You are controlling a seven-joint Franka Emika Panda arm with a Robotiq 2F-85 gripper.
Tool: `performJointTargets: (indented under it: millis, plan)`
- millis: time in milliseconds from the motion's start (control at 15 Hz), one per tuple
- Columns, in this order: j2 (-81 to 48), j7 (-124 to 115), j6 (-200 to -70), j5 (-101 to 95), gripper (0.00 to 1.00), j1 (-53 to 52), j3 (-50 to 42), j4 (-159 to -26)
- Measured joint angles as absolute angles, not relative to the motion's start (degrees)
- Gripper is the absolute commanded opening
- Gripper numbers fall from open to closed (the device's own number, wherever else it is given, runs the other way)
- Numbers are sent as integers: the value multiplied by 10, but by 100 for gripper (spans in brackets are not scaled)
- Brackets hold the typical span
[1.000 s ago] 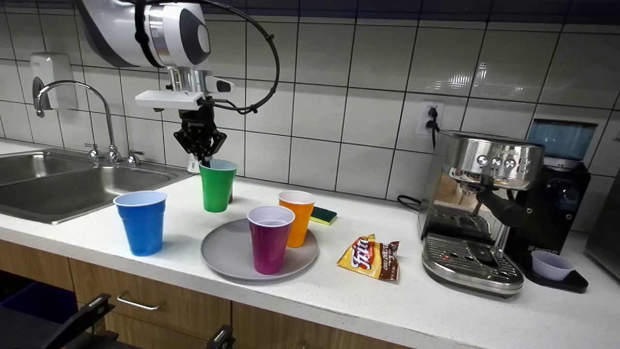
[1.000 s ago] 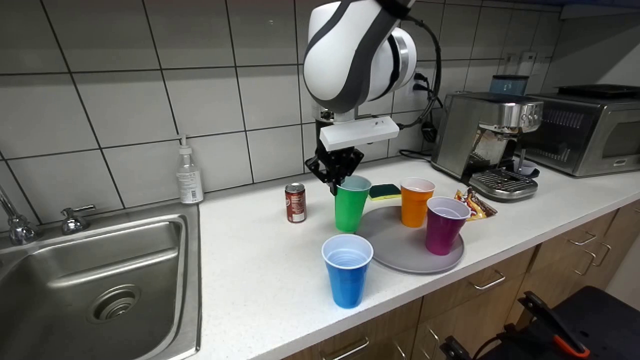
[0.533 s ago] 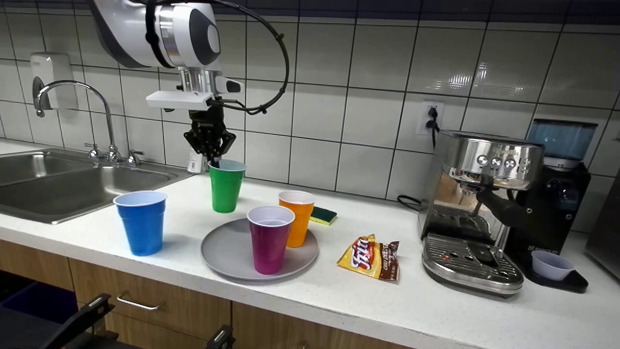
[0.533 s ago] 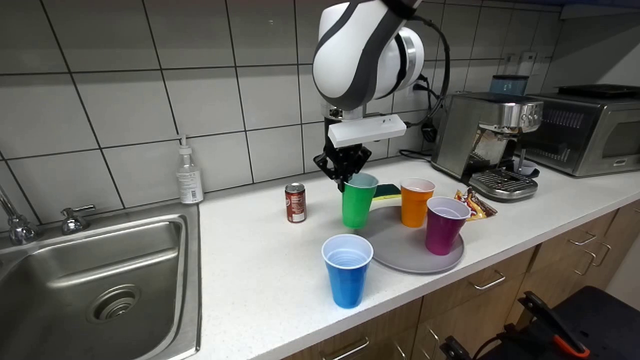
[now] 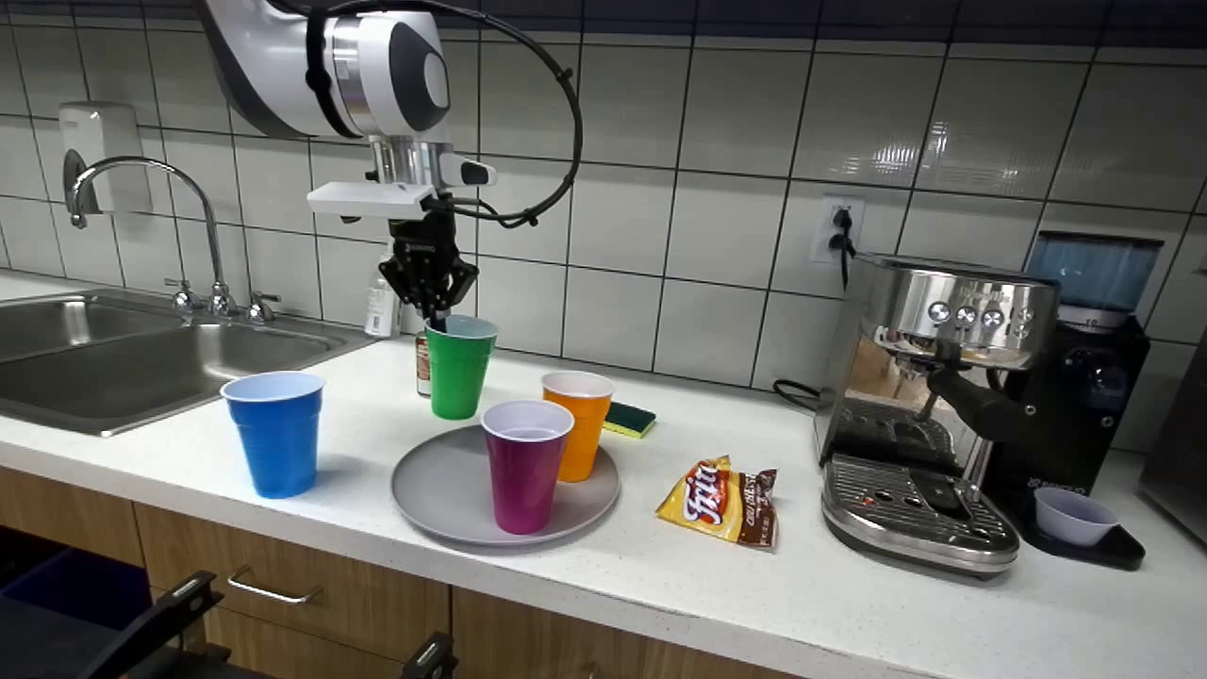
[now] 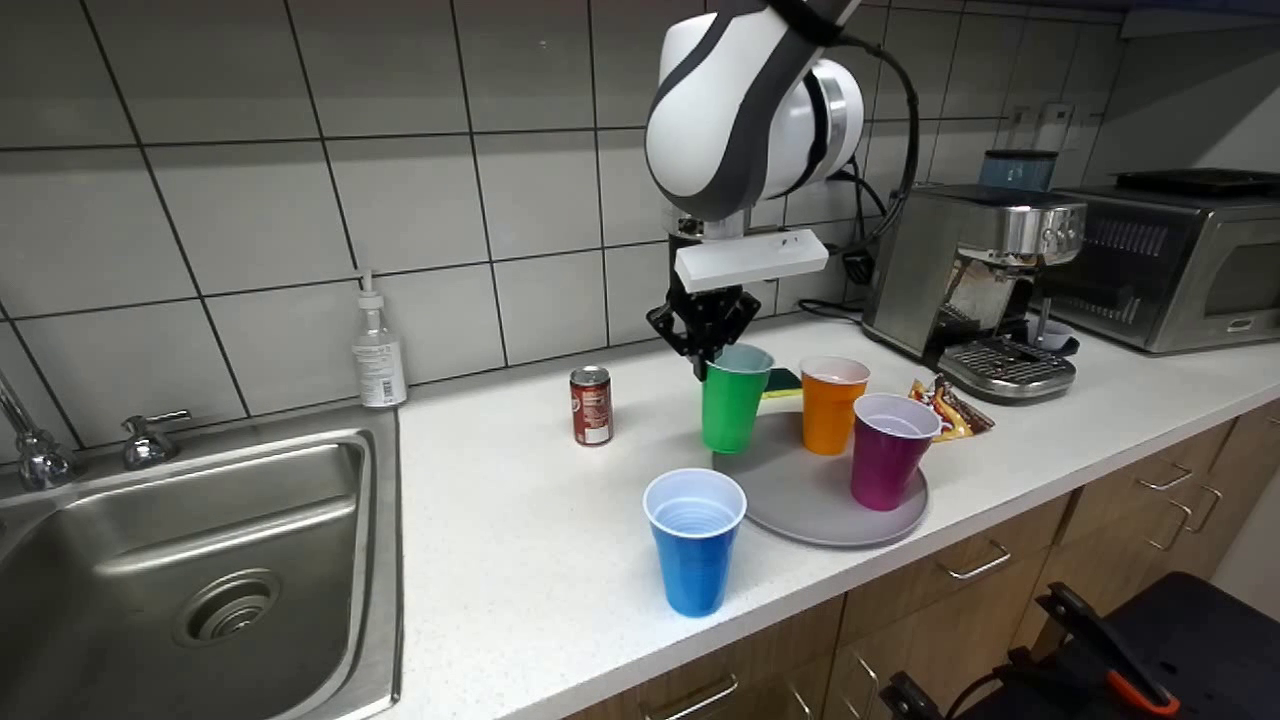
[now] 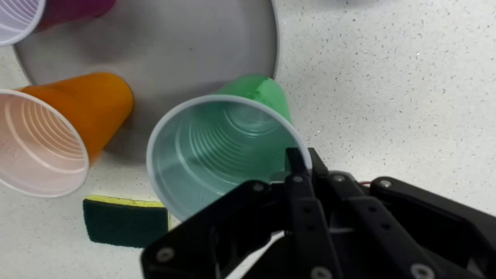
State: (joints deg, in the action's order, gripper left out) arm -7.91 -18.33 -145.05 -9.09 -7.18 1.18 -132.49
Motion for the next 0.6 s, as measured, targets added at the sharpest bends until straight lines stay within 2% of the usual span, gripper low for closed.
performJointTargets:
  millis: [600]
  plan:
    - [-107,-183,-1452,-92,1,-66,-8,-1310]
